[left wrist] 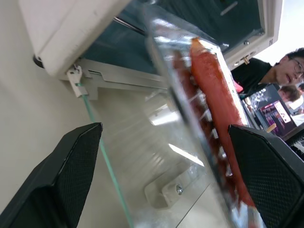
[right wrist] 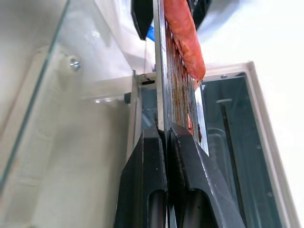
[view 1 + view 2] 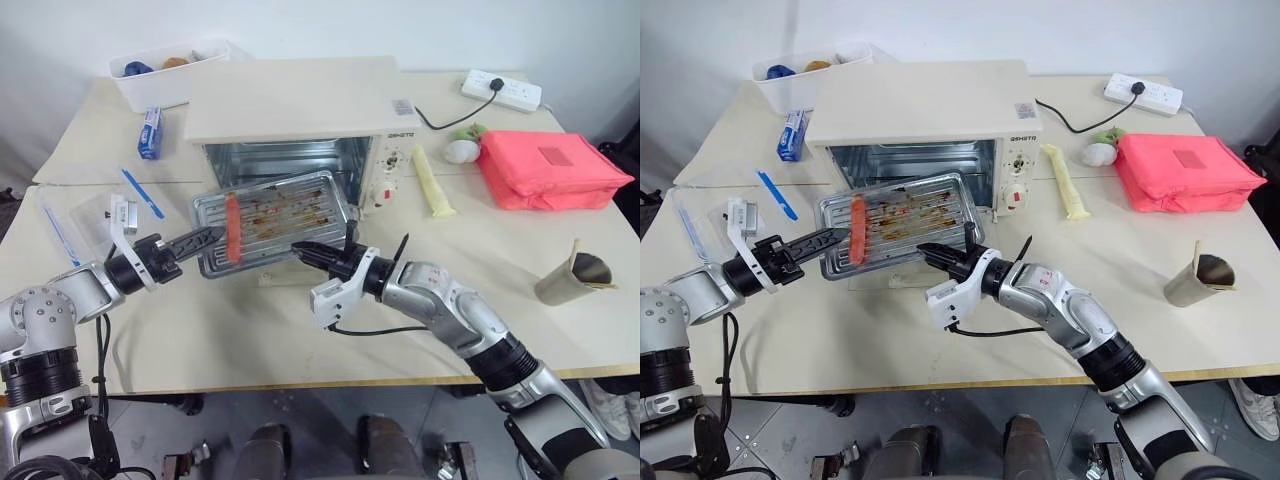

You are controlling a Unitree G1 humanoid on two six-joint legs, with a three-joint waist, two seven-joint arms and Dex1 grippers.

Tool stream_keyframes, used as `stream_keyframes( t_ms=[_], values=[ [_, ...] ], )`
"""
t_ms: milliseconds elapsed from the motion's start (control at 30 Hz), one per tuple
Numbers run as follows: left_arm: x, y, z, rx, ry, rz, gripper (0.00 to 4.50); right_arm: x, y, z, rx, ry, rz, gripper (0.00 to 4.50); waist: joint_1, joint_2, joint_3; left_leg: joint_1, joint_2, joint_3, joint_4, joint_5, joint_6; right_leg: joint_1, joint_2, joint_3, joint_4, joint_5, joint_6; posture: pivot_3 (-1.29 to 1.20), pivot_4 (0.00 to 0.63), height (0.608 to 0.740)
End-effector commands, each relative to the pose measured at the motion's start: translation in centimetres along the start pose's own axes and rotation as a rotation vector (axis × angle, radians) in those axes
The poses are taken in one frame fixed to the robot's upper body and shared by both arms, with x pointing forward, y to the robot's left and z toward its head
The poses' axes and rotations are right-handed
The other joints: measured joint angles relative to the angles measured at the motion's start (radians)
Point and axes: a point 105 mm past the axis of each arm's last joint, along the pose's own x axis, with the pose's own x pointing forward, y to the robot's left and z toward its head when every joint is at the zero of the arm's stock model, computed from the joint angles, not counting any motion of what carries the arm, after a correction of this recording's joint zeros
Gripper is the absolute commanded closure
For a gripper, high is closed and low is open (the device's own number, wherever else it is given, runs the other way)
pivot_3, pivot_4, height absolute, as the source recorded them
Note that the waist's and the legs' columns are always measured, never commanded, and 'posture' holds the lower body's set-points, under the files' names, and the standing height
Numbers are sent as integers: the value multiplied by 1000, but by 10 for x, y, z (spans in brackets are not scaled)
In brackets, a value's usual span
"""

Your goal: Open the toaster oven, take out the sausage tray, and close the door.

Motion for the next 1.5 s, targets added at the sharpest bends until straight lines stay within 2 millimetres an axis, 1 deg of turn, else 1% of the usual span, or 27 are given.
stream_keyframes(
  t_ms=[33,133,200,233,367,400,433,500,567,600,700,733,800,867,933,967,1033,1067,1100,1133,1200,1267,1300,1333,1400,1433,1500],
  values=[
    [1,-14,12,8,-41,-49,1118,3,-20,9,-15,-60,-67,4500,-1,0,0,0,0,0,0,0,0,0,0,0,0,0,0,0,150,740],
    [0,-16,8,-14,-14,-61,2140,5,-19,9,-9,-70,-57,4500,-2,0,0,0,0,0,0,0,0,0,0,0,0,0,0,0,150,740],
    [-2,-18,5,-44,-7,-68,2689,5,-19,10,-7,-78,-53,4500,-1,0,0,0,0,0,0,0,0,0,0,0,0,0,0,0,150,740],
    [-2,-18,6,-51,-13,-72,3070,5,-19,10,-6,-86,-50,4500,-1,0,0,0,0,0,0,0,0,0,0,0,0,0,0,0,150,740],
    [-3,-18,8,-153,-54,-81,4184,5,-21,10,17,-108,-42,4500,-1,0,0,0,0,-1,0,0,0,0,0,0,0,0,0,0,150,740],
    [-3,-17,6,-178,-55,-75,4383,4,-20,11,37,-117,-31,4500,-1,0,0,0,0,-1,0,0,0,0,0,0,0,0,0,0,150,740],
    [-4,-15,4,-214,-52,-71,4475,3,-19,11,54,-125,-23,4500,-1,0,0,0,0,-1,0,0,0,0,0,0,0,0,0,0,150,740],
    [-7,-19,3,-250,-60,-102,4475,2,-20,11,100,-136,-18,4500,-2,-1,0,0,0,-1,0,0,0,0,0,0,0,0,0,0,150,740],
    [-12,-19,6,-310,-103,-126,4500,-2,-27,12,179,-162,-28,3921,-2,-1,0,0,0,-2,0,0,0,0,0,0,0,0,0,0,150,740],
    [-15,-18,7,-328,-127,-123,4500,-4,-29,10,185,-159,-28,3746,-2,-1,0,1,0,-2,0,0,0,0,0,0,0,0,0,0,150,740],
    [-23,-16,6,-377,-170,-124,4500,-11,-29,8,183,-169,-3,2821,-2,-1,0,1,1,-5,0,0,0,0,0,0,0,0,0,0,150,740],
    [-30,-15,4,-404,-201,-131,4500,-18,-27,7,219,-179,21,2451,-2,-1,0,1,0,-5,0,0,0,0,0,0,0,0,0,0,150,740],
    [-40,-13,1,-441,-244,-120,4500,-28,-25,6,275,-192,46,1880,-1,-1,-1,2,0,-5,-1,0,0,1,-1,1,0,0,0,0,150,740],
    [-46,-11,-2,-470,-269,-91,4500,-35,-26,5,331,-204,48,1224,0,-1,-1,2,0,-5,-1,0,0,1,-1,1,0,0,0,0,150,740],
    [-55,-15,-6,-498,-299,-105,4500,-46,-23,-2,428,-190,63,533,3,-1,-1,2,0,-5,0,0,0,1,-1,1,0,0,0,0,150,740],
    [-61,-16,-8,-515,-323,-105,4500,-54,-20,-9,479,-172,79,328,5,-1,-1,2,1,-5,0,0,0,2,-1,1,-1,0,0,0,150,740],
    [-81,-16,-16,-534,-409,-104,4500,-77,-7,-28,609,-118,129,328,14,-1,-1,2,1,-5,0,-1,0,3,-1,2,-3,0,-1,0,150,740],
    [-95,-14,-22,-541,-459,-84,4500,-89,2,-38,704,-83,161,328,18,-1,-1,3,1,-4,0,-1,1,4,-1,2,-6,0,-1,0,150,740],
    [-103,-13,-25,-542,-491,-67,4500,-96,8,-43,767,-65,181,328,22,-1,-1,3,1,-3,0,-1,2,5,-1,2,-8,1,-1,0,150,740],
    [-109,-14,-31,-543,-504,-49,4500,-103,13,-46,788,-55,205,328,24,-1,-1,4,1,-2,0,-2,3,7,-1,2,-11,1,-1,0,150,740],
    [-119,-17,-43,-547,-528,-24,4500,-111,21,-53,834,-33,226,715,25,-1,-1,4,2,-1,1,-2,3,10,0,1,-16,1,-2,0,150,740],
    [-129,-17,-50,-551,-582,6,4500,-117,33,-60,864,-1,255,1213,27,-1,-1,5,2,1,2,-2,3,14,0,0,-19,1,-2,0,150,740],
    [-135,-17,-51,-550,-629,21,4500,-120,39,-64,892,20,270,1573,28,-1,-1,6,2,2,2,-2,3,15,0,0,-22,1,-2,0,150,740],
    [-140,-16,-51,-551,-672,39,4500,-121,43,-68,902,37,275,1832,32,-1,-1,6,2,3,3,-3,4,16,0,0,-23,1,-2,0,150,740],
    [-149,-13,-52,-556,-756,73,4500,-122,51,-82,997,98,247,2590,39,-2,-1,6,2,3,5,-3,4,17,0,0,-23,1,-2,0,150,740],
    [-150,-13,-52,-558,-778,81,4500,-121,54,-87,1025,122,234,2884,42,-2,-1,6,2,3,5,-3,4,17,0,0,-23,1,-2,0,150,740],
    [-152,-12,-52,-562,-809,99,4500,-121,61,-96,1055,163,236,3642,49,-2,-1,6,2,3,6,-3,4,17,0,0,-23,1,-2,0,150,740]
  ],
)
